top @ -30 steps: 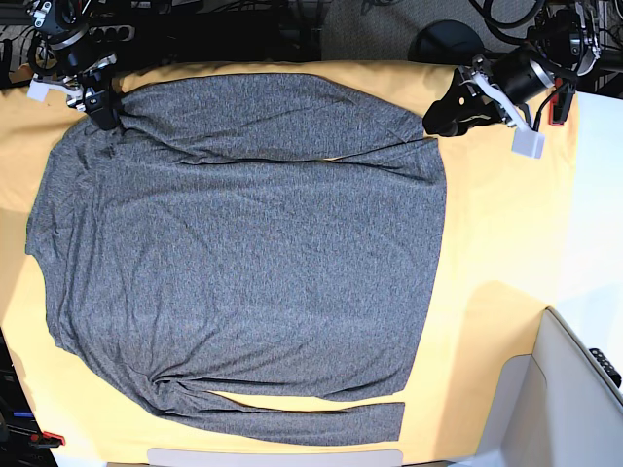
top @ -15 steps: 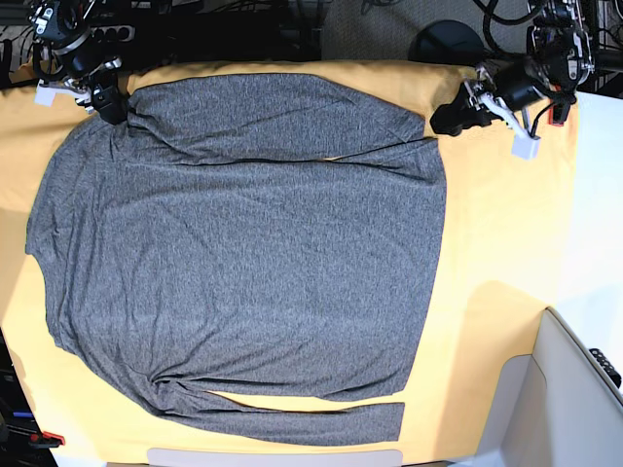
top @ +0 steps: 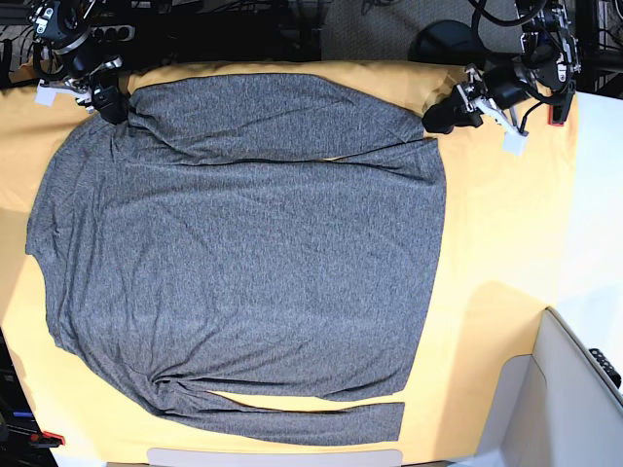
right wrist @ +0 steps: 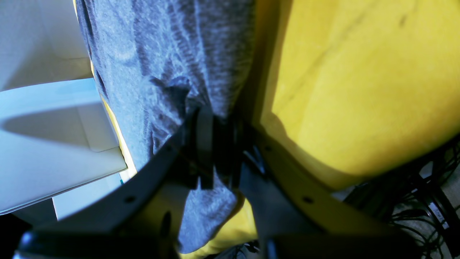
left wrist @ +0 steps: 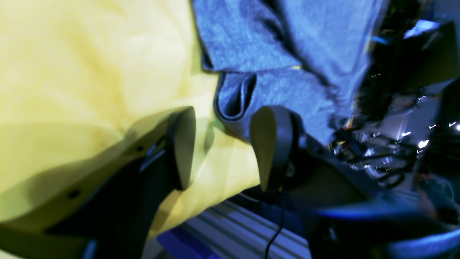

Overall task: Fold the T-shirt properly
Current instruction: 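Pinch the collar-edge corners with both grippers, left gripper shifting inward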

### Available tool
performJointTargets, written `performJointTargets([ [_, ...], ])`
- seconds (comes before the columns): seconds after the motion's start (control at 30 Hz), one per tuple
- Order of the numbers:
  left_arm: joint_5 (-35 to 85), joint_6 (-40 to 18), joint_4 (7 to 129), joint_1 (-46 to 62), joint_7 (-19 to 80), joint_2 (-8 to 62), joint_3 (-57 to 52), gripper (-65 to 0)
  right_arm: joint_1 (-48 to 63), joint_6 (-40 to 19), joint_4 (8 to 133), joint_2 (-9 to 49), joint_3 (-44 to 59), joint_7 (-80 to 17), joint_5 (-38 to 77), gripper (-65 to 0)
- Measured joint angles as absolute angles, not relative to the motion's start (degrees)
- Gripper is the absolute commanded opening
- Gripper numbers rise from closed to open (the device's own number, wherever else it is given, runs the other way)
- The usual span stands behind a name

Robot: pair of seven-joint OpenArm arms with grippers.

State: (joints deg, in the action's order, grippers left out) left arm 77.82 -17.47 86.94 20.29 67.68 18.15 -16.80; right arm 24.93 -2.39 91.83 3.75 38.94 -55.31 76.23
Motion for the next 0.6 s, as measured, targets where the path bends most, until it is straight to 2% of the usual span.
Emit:
performJointTargets([
  [0.6, 77.43, -17.43, 86.41, 18.72, 64.93, 18.04, -9.85, -37.0, 24.93, -2.39, 91.83, 3.75, 38.94, -55.48, 76.23, -59.1],
])
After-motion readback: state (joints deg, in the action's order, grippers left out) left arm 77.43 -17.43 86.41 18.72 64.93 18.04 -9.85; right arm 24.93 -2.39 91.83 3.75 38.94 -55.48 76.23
